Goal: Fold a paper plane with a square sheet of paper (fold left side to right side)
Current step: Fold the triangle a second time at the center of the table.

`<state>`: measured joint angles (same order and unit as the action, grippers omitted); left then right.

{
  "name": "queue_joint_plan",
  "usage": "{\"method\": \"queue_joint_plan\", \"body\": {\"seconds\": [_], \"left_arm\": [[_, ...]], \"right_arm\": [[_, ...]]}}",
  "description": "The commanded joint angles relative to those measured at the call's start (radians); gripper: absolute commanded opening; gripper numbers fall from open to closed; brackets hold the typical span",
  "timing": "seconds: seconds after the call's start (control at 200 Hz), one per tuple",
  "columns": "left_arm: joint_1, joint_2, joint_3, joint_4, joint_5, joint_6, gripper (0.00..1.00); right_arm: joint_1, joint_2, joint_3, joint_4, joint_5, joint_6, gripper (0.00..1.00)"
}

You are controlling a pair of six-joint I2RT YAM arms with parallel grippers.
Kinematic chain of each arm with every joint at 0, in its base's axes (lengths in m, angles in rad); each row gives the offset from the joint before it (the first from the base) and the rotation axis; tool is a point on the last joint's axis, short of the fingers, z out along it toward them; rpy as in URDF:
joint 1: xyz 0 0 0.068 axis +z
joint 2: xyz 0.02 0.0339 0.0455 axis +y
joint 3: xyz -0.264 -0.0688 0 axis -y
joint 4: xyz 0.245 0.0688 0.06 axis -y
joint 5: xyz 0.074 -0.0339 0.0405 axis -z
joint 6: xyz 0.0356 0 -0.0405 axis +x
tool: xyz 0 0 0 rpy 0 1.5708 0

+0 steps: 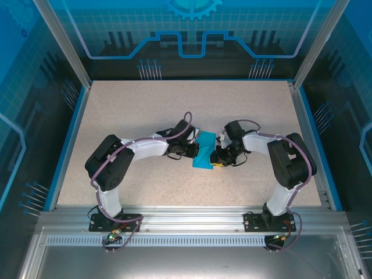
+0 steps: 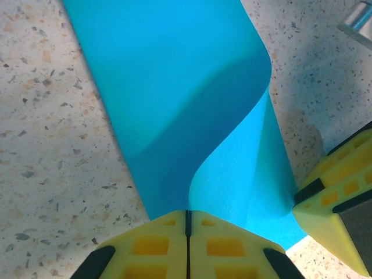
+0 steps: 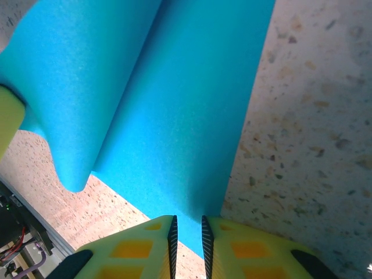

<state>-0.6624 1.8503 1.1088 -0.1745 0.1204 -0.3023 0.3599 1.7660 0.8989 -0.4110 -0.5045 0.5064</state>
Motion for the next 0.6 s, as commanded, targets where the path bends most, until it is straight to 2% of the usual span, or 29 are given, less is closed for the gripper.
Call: {"method": "queue_joint_plan", "body": {"seconds": [0.0, 0.595], "left_arm": [[0.009, 0.013, 0.033, -0.038, -0.026, 0.044, 0.08], [0.009, 0.067, 0.088, -0.068, -0.044, 0.103, 0.09]], "right_arm": [[0.011, 0.020, 0.017, -0.028, 0.006, -0.017, 0.21], [0.011, 0.031, 0.015, -0.024, -0.002, -0.018, 0.21]]}}
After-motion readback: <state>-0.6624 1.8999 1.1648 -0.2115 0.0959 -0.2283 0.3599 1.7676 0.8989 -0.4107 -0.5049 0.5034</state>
